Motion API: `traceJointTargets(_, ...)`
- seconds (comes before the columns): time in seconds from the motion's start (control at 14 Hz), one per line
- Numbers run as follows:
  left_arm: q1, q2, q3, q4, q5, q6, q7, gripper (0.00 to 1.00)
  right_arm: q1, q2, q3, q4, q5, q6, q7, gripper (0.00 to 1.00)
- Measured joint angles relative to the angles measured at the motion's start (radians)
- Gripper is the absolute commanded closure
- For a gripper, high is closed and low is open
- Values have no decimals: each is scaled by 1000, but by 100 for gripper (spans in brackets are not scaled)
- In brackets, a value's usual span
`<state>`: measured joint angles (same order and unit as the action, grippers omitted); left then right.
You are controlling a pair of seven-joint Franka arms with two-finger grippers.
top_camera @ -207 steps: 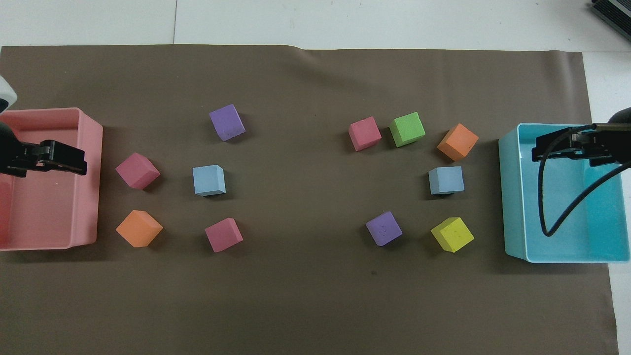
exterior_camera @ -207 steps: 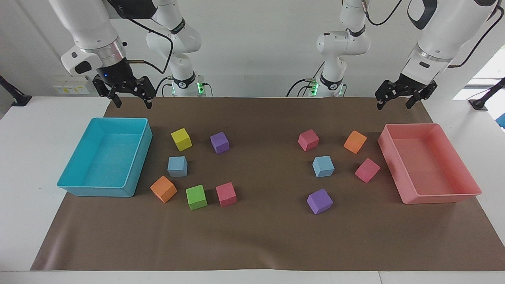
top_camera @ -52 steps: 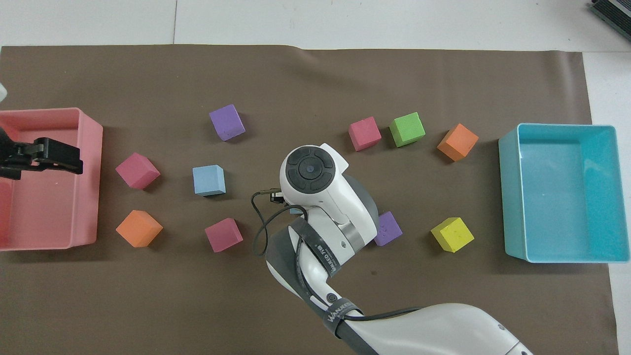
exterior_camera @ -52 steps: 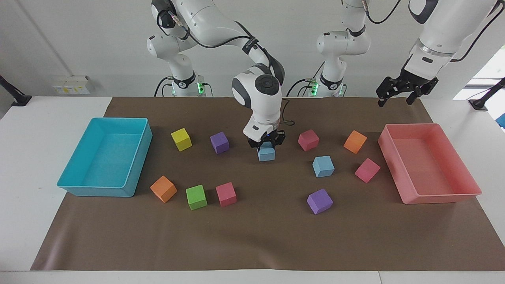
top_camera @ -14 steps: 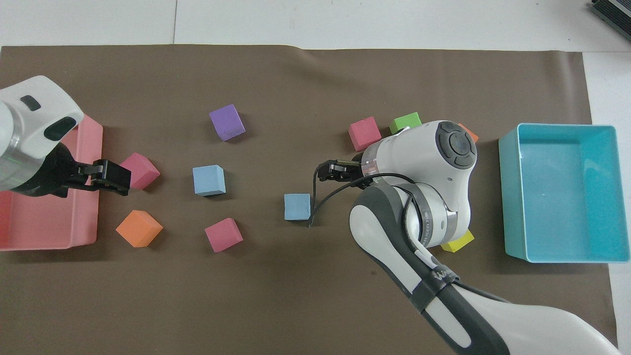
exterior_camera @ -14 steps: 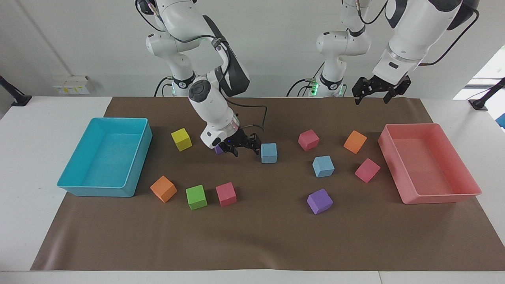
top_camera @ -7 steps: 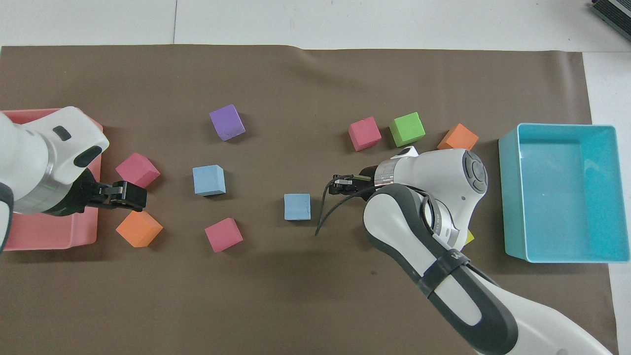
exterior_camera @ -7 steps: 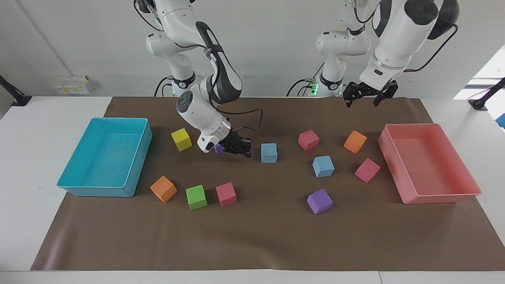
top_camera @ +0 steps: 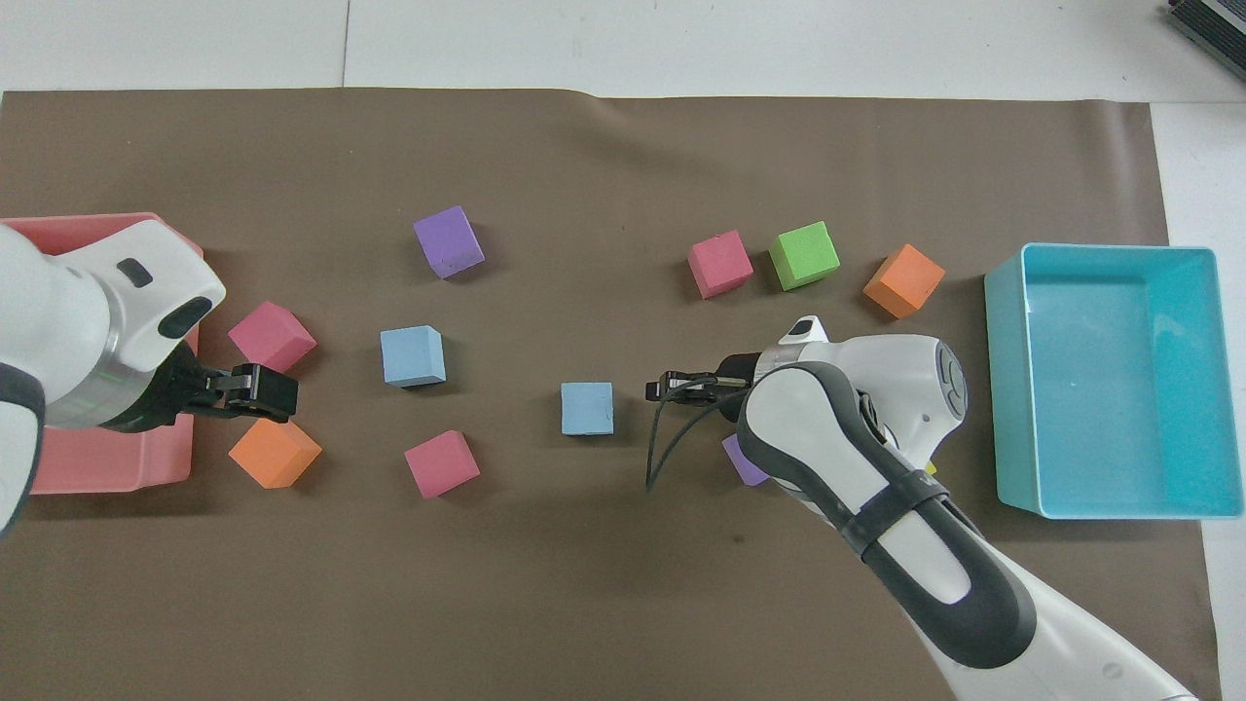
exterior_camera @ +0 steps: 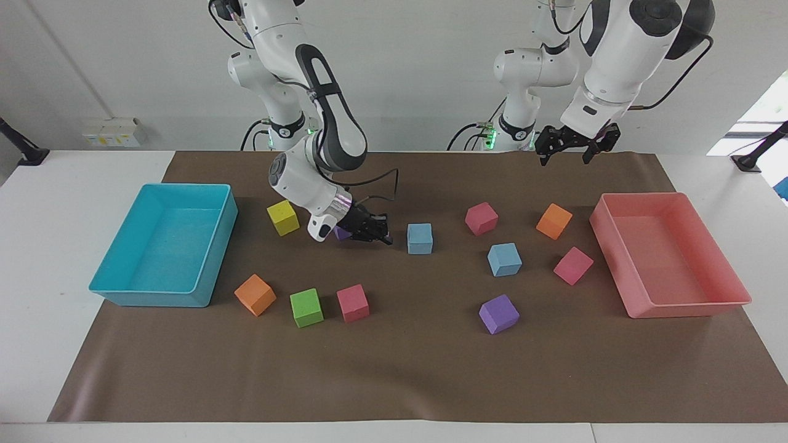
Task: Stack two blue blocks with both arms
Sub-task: 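Reach the left gripper to the other light blue cube, then close the left gripper on the light blue cube and lift it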
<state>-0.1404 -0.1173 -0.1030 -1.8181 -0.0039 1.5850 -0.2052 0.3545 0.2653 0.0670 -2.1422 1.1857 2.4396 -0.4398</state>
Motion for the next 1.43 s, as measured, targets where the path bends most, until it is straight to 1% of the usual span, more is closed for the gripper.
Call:
traceJointTargets(0.14,-27,1,-1,-52,-1,73,-34,0,-4,6,0,-9,52,0,-56,100)
traceJointTargets(0.43,-60,2,-3,-169,-1,239,-68,0,-29,8,0,-10,61,-4,-78,100)
traceJointTargets(0.57,-66,5,-3,-239,-1,339,-82,0,-31,8,0,-10,83,-5,-82,100)
traceJointTargets(0.72,-80,10,-4,-288,-2,414,-116,0,-31,8,1,-10,107,-9,-96,100)
traceJointTargets(1.0,-107,40,-4,-308,-2,491,-172,0,-31,8,2,-10,119,-15,-100,100)
traceJointTargets(1.22,-125,93,-5,-309,-2,565,-207,0,-31,8,3,-10,127,-32,-100,100)
traceJointTargets(1.43,-129,133,-3,-310,-2,611,-213,0,-29,20,5,-12,137,-40,-108,100)
